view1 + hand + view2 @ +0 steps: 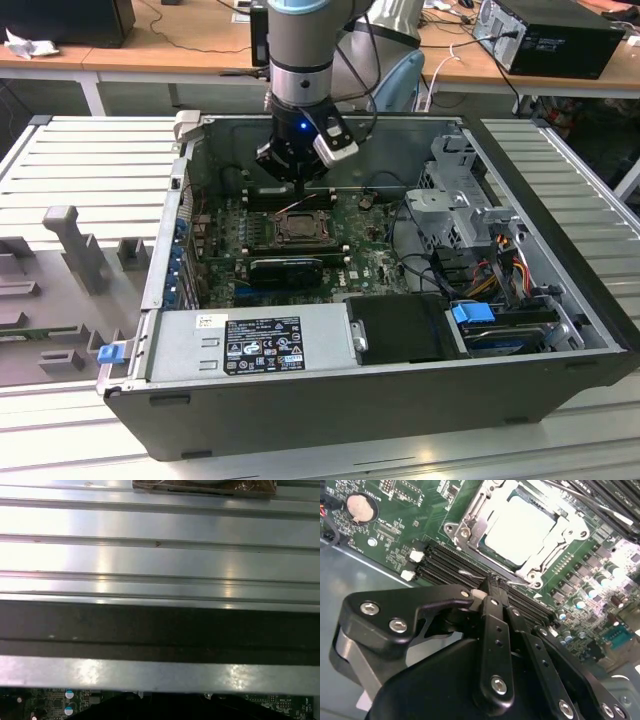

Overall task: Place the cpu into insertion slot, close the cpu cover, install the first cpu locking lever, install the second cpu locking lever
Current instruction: 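Install the first cpu locking lever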

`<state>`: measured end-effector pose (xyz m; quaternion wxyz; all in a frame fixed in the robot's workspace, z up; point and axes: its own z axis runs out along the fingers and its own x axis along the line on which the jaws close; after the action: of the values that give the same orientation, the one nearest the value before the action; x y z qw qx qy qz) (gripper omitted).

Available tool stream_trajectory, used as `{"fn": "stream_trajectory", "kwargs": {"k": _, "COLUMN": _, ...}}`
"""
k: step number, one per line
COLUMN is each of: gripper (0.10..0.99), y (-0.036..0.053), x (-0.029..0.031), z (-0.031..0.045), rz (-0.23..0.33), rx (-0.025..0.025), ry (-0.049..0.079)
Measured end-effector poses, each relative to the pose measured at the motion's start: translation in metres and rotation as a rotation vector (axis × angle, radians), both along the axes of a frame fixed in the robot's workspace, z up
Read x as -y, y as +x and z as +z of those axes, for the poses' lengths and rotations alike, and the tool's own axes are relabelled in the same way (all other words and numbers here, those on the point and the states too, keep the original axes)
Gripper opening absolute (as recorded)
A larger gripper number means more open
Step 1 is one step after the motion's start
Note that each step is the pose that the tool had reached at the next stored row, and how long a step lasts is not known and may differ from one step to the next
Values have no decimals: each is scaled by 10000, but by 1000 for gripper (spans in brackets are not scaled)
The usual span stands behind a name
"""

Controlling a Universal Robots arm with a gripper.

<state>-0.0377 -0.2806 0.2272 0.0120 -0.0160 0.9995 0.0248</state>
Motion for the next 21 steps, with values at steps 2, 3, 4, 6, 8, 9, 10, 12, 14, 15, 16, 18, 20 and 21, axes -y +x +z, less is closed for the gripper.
{"fn": "stream_trajectory", "kwargs": {"k": 2, "gripper": 106, "y": 27, "x": -1, "z": -12, "rz": 1, "rx": 0, "ry": 0}}
{"fn": "stream_trajectory", "kwargs": {"k": 3, "gripper": 106, "y": 42, "x": -2, "z": -19, "rz": 0, "rx": 1, "ry": 0}}
{"fn": "stream_trajectory", "kwargs": {"k": 4, "gripper": 106, "y": 55, "x": -3, "z": -25, "rz": 0, "rx": 0, "ry": 0}}
{"fn": "stream_trajectory", "kwargs": {"k": 6, "gripper": 106, "y": 72, "x": -4, "z": -45, "rz": -1, "rx": 1, "ry": 0}}
{"fn": "stream_trajectory", "kwargs": {"k": 8, "gripper": 106, "y": 94, "x": -6, "z": -60, "rz": 0, "rx": 1, "ry": 1}}
{"fn": "stream_trajectory", "kwargs": {"k": 9, "gripper": 106, "y": 103, "x": -7, "z": -68, "rz": 0, "rx": 1, "ry": 1}}
{"fn": "stream_trajectory", "kwargs": {"k": 10, "gripper": 106, "y": 110, "x": -7, "z": -75, "rz": 0, "rx": 1, "ry": 1}}
{"fn": "stream_trajectory", "kwargs": {"k": 12, "gripper": 106, "y": 123, "x": -8, "z": -87, "rz": 0, "rx": 1, "ry": 0}}
{"fn": "stream_trajectory", "kwargs": {"k": 14, "gripper": 106, "y": 132, "x": -9, "z": -100, "rz": 1, "rx": 1, "ry": 1}}
{"fn": "stream_trajectory", "kwargs": {"k": 15, "gripper": 106, "y": 136, "x": -9, "z": -108, "rz": 0, "rx": 1, "ry": 1}}
{"fn": "stream_trajectory", "kwargs": {"k": 16, "gripper": 106, "y": 139, "x": -10, "z": -114, "rz": 0, "rx": 0, "ry": 1}}
{"fn": "stream_trajectory", "kwargs": {"k": 18, "gripper": 106, "y": 147, "x": -10, "z": -129, "rz": 0, "rx": 1, "ry": 1}}
{"fn": "stream_trajectory", "kwargs": {"k": 20, "gripper": 106, "y": 151, "x": -11, "z": -147, "rz": -1, "rx": 0, "ry": -1}}
{"fn": "stream_trajectory", "kwargs": {"k": 21, "gripper": 106, "y": 152, "x": -11, "z": -156, "rz": -2, "rx": 1, "ry": -2}}
